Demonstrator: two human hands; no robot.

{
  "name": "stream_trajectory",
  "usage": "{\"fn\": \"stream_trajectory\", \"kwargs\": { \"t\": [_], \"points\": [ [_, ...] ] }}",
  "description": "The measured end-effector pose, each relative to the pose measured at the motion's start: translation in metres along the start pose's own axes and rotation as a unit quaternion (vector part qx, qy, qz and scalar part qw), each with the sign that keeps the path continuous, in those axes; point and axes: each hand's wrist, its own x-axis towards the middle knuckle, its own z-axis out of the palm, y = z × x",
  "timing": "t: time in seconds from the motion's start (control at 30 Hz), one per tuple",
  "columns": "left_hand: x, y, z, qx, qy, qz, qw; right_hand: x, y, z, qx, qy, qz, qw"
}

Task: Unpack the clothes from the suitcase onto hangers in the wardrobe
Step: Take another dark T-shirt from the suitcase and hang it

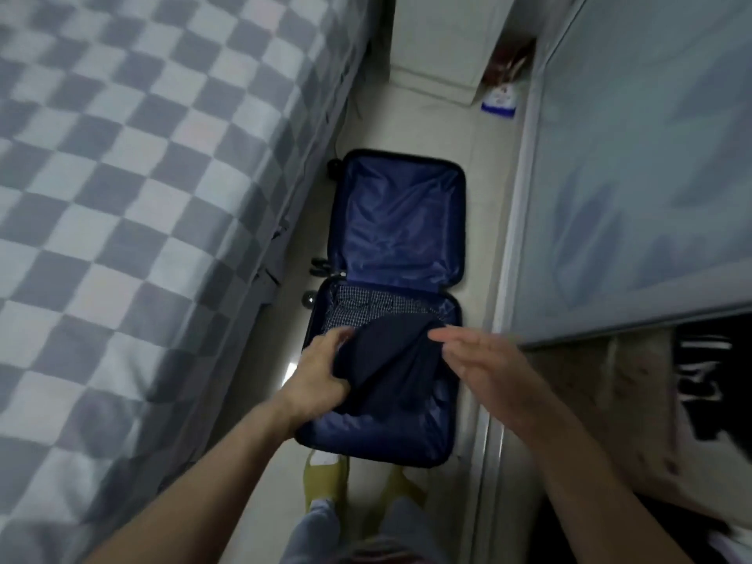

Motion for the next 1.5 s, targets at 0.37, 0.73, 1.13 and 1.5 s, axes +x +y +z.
{"fn": "stream_trajectory", "kwargs": {
  "t": [0.37,0.73,1.13,1.5],
  "points": [
    [-0.118,0.197,-0.093,-0.047,0.154,0.293,0.942,-0.188,-0.204,0.022,0.123,-0.088,-0.246,0.957],
    [-0.197,0.400,-0.120,0.149,0.195,0.499,0.831,-0.269,-0.277,0.085,-0.273,0.200,-0.428,0.838],
    [-0.204,0.410,-0.157,0.380,0.023,0.517,0.767,-0.303,-0.318,0.022,-0.212,0.376,-0.450,0.782],
    [-0.214,0.435,-0.135,0.290,0.071,0.618,0.727,-0.355,-0.298,-0.015,-0.331,0.322,-0.516,0.721]
  ]
}}
